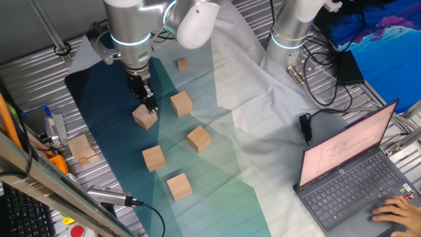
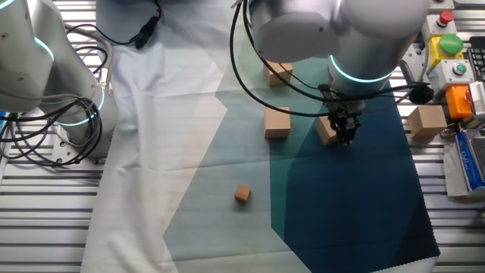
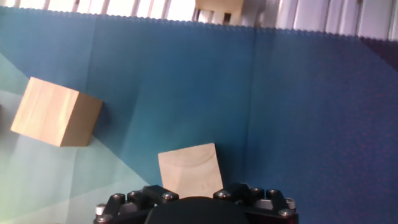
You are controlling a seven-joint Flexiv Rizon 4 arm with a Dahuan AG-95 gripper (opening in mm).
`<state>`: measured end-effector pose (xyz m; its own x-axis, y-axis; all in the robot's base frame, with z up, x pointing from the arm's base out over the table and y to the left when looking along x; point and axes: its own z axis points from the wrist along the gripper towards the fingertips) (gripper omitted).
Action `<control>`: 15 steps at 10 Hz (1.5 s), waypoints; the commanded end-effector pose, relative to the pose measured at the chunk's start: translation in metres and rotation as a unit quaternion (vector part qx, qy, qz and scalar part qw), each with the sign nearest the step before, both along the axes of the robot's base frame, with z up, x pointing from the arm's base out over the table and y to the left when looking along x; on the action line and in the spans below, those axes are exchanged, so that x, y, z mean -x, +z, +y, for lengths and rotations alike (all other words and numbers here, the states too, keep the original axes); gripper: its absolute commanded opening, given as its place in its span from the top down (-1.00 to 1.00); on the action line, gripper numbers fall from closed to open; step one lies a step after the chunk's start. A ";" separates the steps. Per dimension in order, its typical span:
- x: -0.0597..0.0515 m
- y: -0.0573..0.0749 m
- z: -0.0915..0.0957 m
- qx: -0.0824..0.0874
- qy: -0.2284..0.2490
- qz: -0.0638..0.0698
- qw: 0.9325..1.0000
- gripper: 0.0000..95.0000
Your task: Stack the blocks in a vertical line of five
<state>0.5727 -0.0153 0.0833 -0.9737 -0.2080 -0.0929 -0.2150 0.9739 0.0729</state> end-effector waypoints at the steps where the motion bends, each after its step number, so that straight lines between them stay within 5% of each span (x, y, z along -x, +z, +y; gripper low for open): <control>1: -0.002 -0.002 0.000 0.006 -0.005 0.018 1.000 -0.60; 3: -0.002 -0.002 0.000 0.014 -0.020 0.029 0.999 -0.60; 8: -0.002 -0.002 0.000 0.012 -0.009 0.030 0.999 -0.60; 15: -0.005 -0.009 -0.003 0.006 -0.001 0.012 1.000 -0.60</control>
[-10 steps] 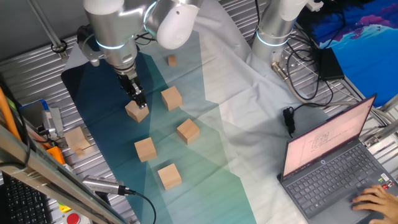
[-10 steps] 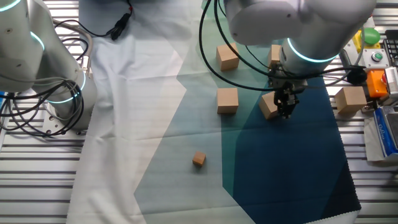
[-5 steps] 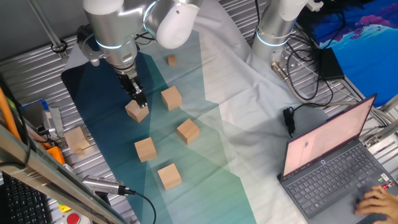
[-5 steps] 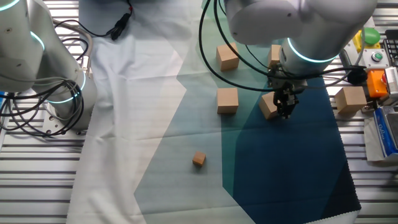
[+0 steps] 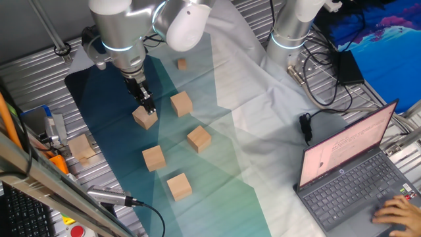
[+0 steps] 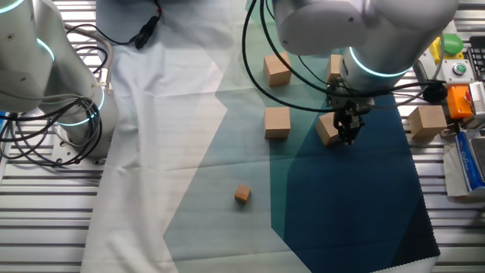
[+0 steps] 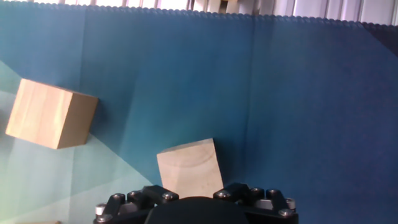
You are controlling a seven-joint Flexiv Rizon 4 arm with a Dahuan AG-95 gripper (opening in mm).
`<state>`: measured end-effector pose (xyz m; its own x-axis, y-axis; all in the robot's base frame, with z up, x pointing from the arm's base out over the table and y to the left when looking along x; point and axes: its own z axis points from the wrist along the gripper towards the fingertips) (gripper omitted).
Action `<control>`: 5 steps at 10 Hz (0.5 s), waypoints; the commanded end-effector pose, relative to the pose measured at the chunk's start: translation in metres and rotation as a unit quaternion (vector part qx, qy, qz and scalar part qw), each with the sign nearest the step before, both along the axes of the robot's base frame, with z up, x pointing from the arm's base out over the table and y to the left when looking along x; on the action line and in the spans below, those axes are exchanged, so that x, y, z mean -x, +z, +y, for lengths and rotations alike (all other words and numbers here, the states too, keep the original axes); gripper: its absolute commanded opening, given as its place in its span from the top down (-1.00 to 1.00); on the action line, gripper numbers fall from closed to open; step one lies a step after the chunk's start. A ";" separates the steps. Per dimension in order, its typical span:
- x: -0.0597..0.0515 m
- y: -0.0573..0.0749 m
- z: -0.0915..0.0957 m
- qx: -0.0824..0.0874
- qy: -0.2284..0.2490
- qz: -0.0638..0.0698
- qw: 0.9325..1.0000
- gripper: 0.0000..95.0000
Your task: Stack the blocks in a vertical line of five
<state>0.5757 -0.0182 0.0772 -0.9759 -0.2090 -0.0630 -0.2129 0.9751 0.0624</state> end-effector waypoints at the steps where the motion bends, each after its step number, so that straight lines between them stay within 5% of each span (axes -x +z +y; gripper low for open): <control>1: -0.006 -0.009 -0.002 -0.006 0.000 -0.008 1.000 -0.60; 5: -0.007 -0.014 -0.002 -0.006 -0.005 -0.006 1.000 -0.60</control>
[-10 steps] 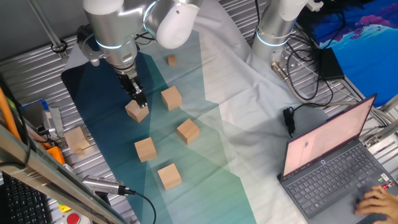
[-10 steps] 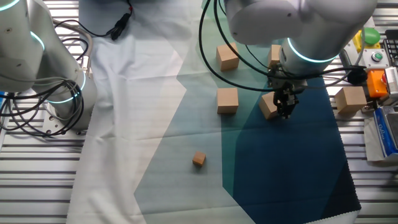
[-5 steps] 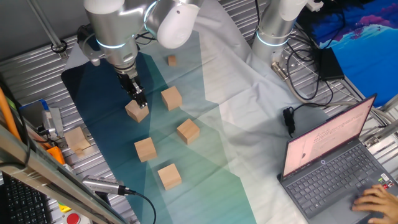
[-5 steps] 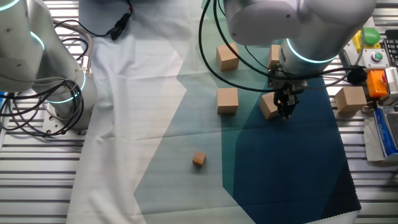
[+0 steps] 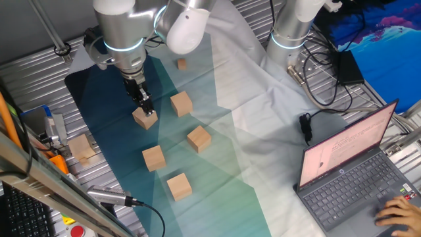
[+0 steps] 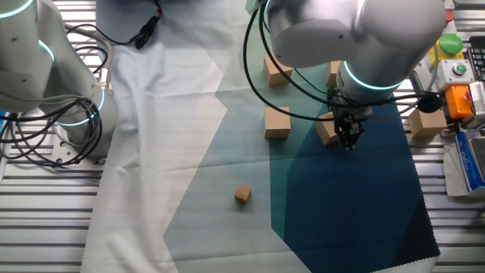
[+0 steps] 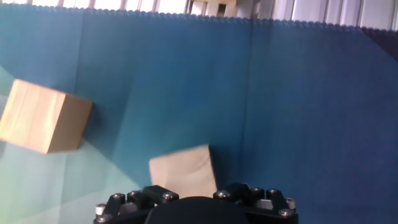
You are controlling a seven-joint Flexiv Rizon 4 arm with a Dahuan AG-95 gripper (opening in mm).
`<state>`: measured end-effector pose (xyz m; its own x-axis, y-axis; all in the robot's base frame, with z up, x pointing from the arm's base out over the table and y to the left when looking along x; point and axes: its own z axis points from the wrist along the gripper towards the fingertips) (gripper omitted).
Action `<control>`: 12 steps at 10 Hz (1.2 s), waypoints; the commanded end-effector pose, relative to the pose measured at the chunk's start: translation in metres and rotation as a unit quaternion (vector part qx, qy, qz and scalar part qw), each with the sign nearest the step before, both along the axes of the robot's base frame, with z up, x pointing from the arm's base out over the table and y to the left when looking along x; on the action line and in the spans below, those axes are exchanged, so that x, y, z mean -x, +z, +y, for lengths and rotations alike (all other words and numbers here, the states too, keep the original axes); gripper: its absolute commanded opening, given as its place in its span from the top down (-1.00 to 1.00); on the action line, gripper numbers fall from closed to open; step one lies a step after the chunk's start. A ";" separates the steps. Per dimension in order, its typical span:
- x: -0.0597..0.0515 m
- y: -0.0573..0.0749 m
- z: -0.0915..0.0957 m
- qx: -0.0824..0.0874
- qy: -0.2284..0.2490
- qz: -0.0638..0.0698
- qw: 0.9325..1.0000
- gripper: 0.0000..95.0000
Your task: Stack the blocks in a vertical line of five
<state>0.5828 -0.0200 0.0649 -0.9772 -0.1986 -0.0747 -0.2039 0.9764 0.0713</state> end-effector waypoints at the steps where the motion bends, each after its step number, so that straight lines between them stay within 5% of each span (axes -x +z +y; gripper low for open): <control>1: -0.001 -0.003 0.002 -0.001 0.000 0.000 1.000 -0.60; 11: -0.004 -0.023 0.006 0.002 -0.004 -0.006 1.000 -0.60; 12: -0.004 -0.023 0.006 0.002 -0.006 -0.006 1.000 -0.20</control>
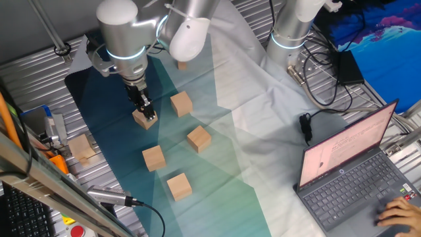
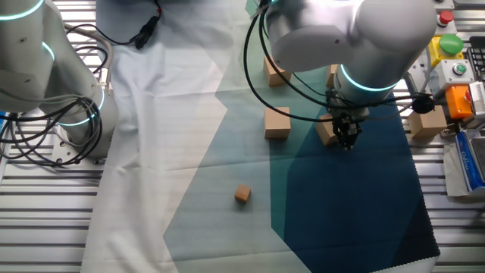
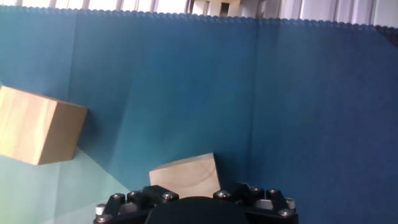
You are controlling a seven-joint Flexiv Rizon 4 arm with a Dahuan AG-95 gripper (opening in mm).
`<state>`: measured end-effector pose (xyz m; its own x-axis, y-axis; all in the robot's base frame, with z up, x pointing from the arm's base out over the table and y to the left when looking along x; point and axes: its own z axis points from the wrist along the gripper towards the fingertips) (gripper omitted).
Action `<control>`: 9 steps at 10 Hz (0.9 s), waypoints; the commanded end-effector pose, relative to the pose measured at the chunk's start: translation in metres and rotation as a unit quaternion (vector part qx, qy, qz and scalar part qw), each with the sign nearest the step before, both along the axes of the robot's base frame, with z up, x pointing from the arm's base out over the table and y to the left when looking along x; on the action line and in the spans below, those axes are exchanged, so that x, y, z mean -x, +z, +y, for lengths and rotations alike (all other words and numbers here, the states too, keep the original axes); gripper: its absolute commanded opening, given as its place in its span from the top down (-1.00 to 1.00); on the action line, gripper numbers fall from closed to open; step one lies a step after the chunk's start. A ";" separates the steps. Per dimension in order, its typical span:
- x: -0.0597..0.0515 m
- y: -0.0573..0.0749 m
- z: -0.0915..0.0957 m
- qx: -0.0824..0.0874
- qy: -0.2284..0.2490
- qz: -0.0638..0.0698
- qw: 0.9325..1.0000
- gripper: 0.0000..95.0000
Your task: Stack the blocks in a vertical line of five
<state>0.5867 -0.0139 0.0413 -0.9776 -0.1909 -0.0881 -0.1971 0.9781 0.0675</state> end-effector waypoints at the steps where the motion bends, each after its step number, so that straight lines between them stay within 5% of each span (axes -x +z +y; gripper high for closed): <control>1: 0.000 0.000 -0.001 0.003 -0.010 0.001 1.000 0.20; 3: 0.000 0.000 -0.001 0.001 -0.038 0.003 0.999 1.00; 9: 0.002 0.006 0.001 0.003 -0.055 0.013 0.998 1.00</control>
<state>0.5854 -0.0120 0.0486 -0.9948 -0.0826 -0.0596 -0.0865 0.9941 0.0657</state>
